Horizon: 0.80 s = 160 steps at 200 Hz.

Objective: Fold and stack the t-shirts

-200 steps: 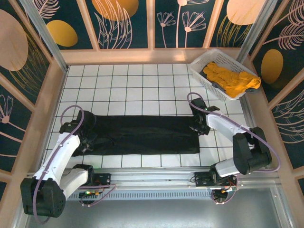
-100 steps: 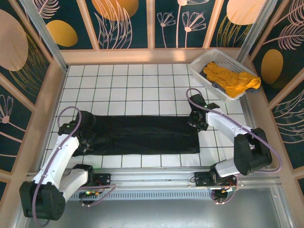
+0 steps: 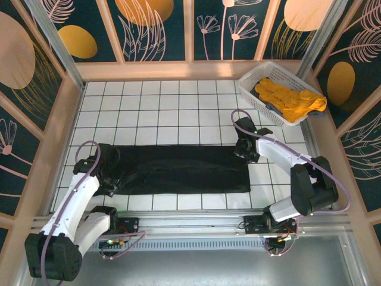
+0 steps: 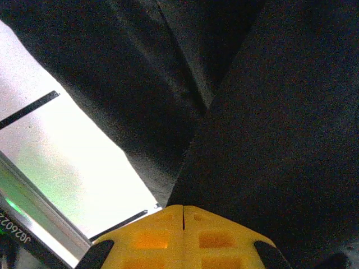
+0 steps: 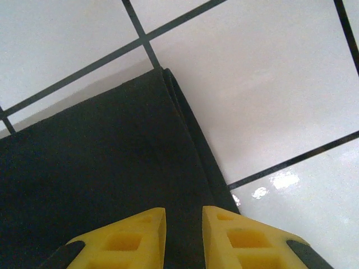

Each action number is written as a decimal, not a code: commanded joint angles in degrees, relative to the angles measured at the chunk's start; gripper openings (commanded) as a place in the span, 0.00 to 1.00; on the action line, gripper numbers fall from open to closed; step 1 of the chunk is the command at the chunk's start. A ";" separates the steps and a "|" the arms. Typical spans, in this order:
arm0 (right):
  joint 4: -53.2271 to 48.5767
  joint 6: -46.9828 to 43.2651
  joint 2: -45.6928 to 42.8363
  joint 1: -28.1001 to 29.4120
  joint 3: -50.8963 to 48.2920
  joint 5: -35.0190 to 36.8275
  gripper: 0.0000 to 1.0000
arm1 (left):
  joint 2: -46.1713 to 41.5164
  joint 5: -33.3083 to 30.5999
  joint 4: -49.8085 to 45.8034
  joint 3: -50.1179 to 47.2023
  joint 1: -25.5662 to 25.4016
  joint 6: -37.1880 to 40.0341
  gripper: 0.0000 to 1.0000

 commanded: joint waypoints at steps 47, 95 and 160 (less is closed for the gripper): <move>1.03 0.59 1.18 1.21 0.06 1.16 0.24 | 7.17 6.00 7.43 -5.18 -1.94 9.19 0.00; 3.65 0.11 2.04 3.36 1.23 -0.63 0.25 | 12.72 3.32 10.66 -3.89 -2.18 13.82 0.06; 5.37 -0.98 11.28 7.59 6.40 -6.22 0.27 | 11.00 -2.03 1.31 11.46 -2.26 12.55 0.70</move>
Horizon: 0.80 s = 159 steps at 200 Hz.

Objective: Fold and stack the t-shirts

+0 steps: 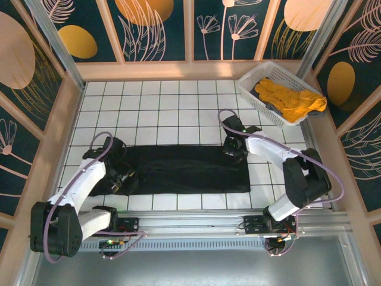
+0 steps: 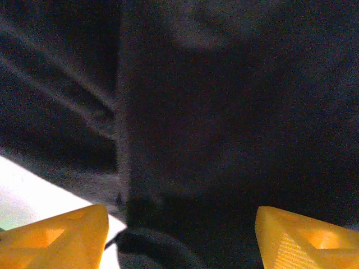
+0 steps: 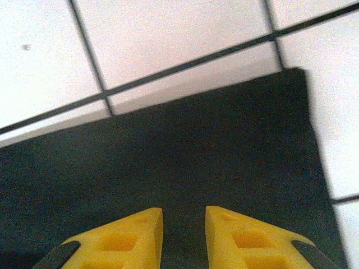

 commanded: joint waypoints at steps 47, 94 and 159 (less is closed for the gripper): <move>-4.35 2.59 14.44 -3.66 4.15 -1.51 0.26 | 3.67 -8.12 -5.63 20.84 -0.26 0.19 0.68; -5.32 -0.32 19.87 -13.16 9.61 -0.74 0.25 | 8.24 5.82 8.95 16.50 -0.26 1.29 0.49; 0.85 -10.67 11.66 -9.84 17.95 -3.43 0.40 | 15.79 3.11 12.03 19.39 -20.58 26.84 0.32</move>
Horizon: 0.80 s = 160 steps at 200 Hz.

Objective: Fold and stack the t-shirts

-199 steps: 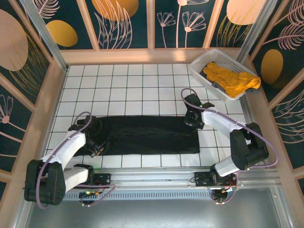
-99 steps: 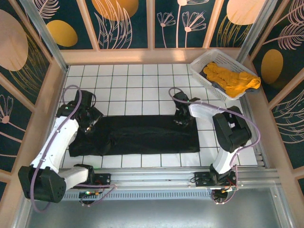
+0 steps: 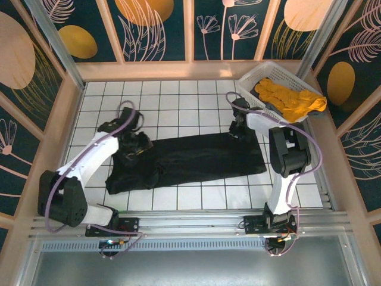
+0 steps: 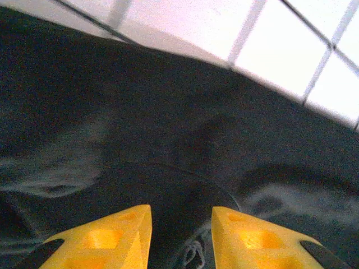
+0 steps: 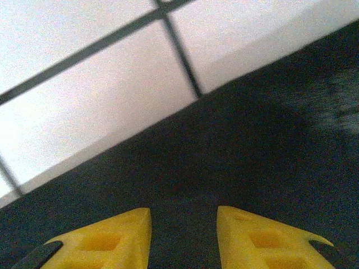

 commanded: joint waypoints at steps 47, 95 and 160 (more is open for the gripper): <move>6.82 0.97 -19.94 4.60 -9.32 -5.96 0.44 | 2.26 -10.67 3.17 -2.02 -21.40 13.07 0.43; 4.99 4.73 -25.77 4.70 -14.14 -6.81 0.44 | 7.45 -19.54 1.07 -1.54 -29.68 17.68 0.47; 5.41 7.47 -28.74 4.76 -17.11 -6.58 0.45 | 8.63 -25.29 -0.70 -2.92 -31.99 18.48 0.48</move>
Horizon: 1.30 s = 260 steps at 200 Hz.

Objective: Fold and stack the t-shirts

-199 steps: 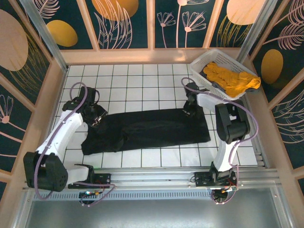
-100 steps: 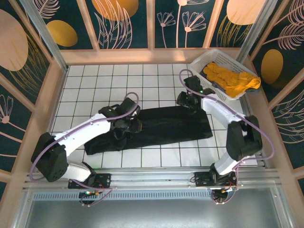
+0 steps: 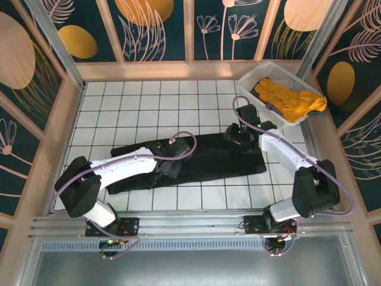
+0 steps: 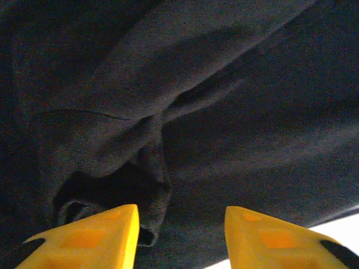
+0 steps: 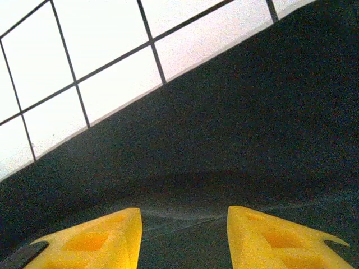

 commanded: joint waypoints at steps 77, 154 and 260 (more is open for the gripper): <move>0.00 2.69 -1.35 -0.09 -1.13 -0.49 0.45 | 6.33 -7.84 -3.40 -0.62 -3.17 4.34 0.53; 0.74 2.54 -0.51 -0.06 -1.29 -1.20 0.45 | 8.31 -11.30 -5.37 -0.25 -3.17 -0.21 0.36; 0.46 1.41 0.46 -0.47 -0.76 -1.10 0.43 | 3.89 -2.74 -6.53 5.48 -3.17 -5.08 0.00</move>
